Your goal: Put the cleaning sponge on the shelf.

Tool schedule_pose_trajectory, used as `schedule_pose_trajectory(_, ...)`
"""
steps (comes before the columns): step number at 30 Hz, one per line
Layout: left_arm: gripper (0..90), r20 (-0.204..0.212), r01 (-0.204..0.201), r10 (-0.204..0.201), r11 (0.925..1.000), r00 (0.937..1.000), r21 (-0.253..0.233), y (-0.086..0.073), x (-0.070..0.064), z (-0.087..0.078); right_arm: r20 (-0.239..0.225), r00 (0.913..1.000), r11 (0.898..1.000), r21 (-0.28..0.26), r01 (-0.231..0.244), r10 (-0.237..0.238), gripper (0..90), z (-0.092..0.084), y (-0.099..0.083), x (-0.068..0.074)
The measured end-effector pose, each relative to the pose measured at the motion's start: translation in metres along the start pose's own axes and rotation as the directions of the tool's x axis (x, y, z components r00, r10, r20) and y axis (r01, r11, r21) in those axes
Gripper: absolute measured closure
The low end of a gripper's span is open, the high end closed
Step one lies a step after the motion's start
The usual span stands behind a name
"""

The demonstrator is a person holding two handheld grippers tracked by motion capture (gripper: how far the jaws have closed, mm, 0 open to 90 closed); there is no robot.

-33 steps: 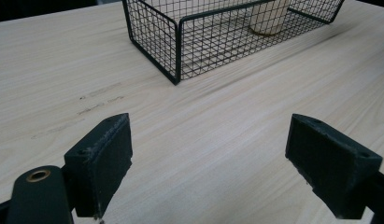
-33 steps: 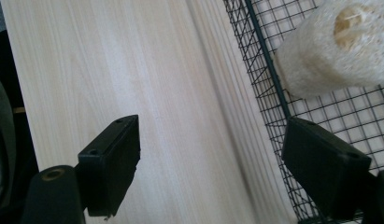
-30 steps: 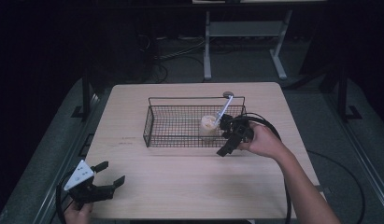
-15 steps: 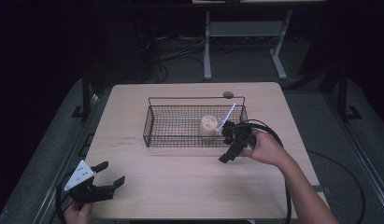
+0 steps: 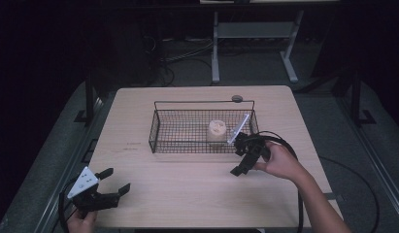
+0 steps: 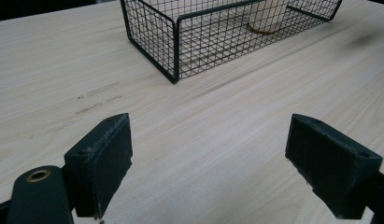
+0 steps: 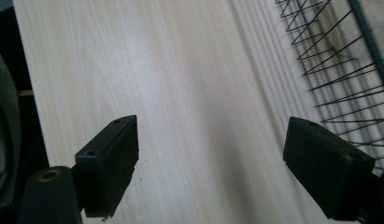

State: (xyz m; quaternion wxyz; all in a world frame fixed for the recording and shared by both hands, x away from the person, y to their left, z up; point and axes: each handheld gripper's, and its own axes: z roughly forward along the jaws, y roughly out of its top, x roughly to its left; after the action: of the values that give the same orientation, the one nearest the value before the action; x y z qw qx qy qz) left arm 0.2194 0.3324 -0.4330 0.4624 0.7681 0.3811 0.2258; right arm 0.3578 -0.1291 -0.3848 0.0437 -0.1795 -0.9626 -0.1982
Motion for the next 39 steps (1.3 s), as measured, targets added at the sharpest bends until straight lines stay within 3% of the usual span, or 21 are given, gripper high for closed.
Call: schedule_pose_trajectory(39, 13.9, 0.003, -0.007, 0.007, 1.0000, 1.0000, 0.005, 0.000, -0.003, 0.001, -0.013, 0.9983, 0.996, -0.063, -0.057, 0.057, 17.7, 0.011, -0.063, 0.019)
